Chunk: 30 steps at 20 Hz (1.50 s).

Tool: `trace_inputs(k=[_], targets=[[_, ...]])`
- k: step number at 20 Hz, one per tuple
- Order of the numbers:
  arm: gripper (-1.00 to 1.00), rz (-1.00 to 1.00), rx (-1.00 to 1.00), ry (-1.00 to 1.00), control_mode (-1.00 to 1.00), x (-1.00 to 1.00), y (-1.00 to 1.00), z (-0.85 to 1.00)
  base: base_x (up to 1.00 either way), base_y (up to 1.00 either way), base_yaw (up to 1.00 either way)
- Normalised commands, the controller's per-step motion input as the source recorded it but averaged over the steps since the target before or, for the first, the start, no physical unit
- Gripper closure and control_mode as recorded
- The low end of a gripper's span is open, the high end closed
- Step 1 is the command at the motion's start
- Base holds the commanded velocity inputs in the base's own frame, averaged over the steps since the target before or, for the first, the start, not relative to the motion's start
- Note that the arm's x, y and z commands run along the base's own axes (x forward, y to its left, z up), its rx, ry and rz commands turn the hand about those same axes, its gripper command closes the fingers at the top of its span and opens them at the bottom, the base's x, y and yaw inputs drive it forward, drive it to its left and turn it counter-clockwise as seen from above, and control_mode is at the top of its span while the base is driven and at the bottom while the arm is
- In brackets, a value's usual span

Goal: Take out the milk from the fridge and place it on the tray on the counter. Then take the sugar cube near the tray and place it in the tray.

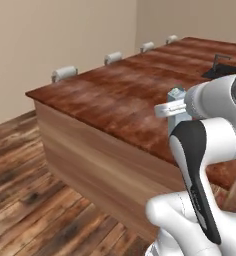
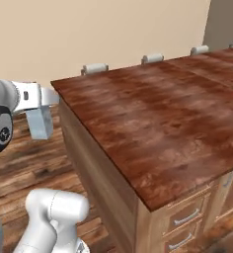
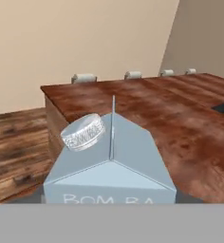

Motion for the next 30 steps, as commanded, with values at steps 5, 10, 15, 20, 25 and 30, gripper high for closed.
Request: trace_inputs(k=[5, 10, 15, 20, 25, 30], targets=[[1.00, 0.00, 0.00, 0.00, 1.00, 0.00, 0.00, 0.00, 0.00, -0.64, -0.76], [1.00, 0.00, 0.00, 0.00, 1.00, 0.00, 0.00, 0.00, 0.00, -0.91, -0.66], [1.00, 0.00, 0.00, 0.00, 1.00, 0.00, 0.00, 0.00, 0.31, -0.99, -0.34], [1.00, 0.00, 0.00, 0.00, 1.00, 0.00, 0.00, 0.00, 0.99, -0.38, -0.04], [1.00, 0.00, 0.00, 0.00, 1.00, 0.00, 0.00, 0.00, 1.00, -0.77, 0.00], [1.00, 0.00, 0.00, 0.00, 1.00, 0.00, 0.00, 0.00, 0.84, -1.00, 0.00]])
